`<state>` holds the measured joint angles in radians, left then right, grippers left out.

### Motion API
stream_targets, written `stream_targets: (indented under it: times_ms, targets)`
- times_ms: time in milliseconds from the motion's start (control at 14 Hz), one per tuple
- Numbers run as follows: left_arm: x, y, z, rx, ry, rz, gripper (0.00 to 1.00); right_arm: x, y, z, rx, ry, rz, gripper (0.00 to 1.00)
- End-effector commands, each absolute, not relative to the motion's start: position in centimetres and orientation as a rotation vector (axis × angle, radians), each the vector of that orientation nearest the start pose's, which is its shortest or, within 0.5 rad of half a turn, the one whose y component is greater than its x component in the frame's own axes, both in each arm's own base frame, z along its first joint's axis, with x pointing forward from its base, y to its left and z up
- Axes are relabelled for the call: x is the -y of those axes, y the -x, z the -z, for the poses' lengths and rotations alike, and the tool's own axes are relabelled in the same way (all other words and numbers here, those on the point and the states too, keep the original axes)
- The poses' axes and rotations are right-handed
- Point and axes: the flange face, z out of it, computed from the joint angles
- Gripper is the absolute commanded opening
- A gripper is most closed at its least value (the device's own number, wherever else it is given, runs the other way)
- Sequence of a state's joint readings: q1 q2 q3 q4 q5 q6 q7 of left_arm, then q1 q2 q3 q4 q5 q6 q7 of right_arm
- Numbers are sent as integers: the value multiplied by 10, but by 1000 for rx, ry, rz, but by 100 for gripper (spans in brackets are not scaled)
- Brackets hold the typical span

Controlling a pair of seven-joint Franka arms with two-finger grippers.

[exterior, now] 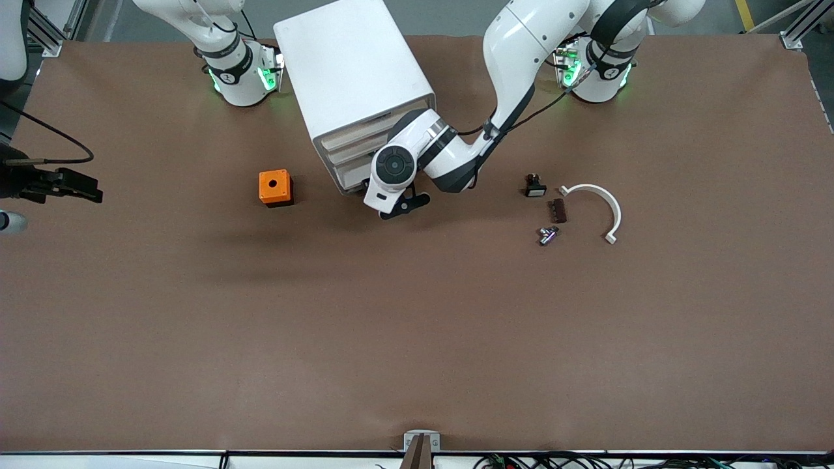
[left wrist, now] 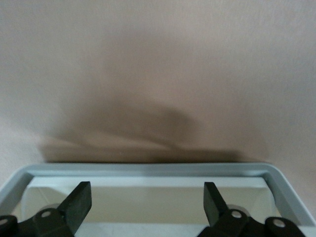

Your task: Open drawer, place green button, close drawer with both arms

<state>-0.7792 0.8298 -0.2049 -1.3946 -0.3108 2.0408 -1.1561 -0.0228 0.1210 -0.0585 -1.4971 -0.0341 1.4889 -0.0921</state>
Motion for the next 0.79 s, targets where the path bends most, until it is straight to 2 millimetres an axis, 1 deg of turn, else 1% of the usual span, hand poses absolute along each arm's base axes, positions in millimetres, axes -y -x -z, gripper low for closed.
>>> stream_targets:
  times_ms: [0, 143, 215, 430, 644, 716]
  targets:
    - [597, -391, -213, 641, 3049, -787, 100, 60, -553, -599, 53, 3158, -153, 100]
    - [597, -389, -211, 665, 3039, -824, 100, 62, -543, -607, 49, 3161, -100, 100]
    - [600, -385, -211, 671, 3037, -847, 100, 62, -540, -610, 46, 3154, -74, 100]
    - [601, -381, -209, 679, 3030, -866, 100, 64, -534, -622, 39, 3155, -25, 100]
    - [599, -380, -205, 681, 3020, -867, 100, 72, -533, -631, 15, 3158, 4, 100]
    - [599, -379, -206, 679, 3022, -868, 100, 73, -532, -634, 10, 3160, 11, 100]
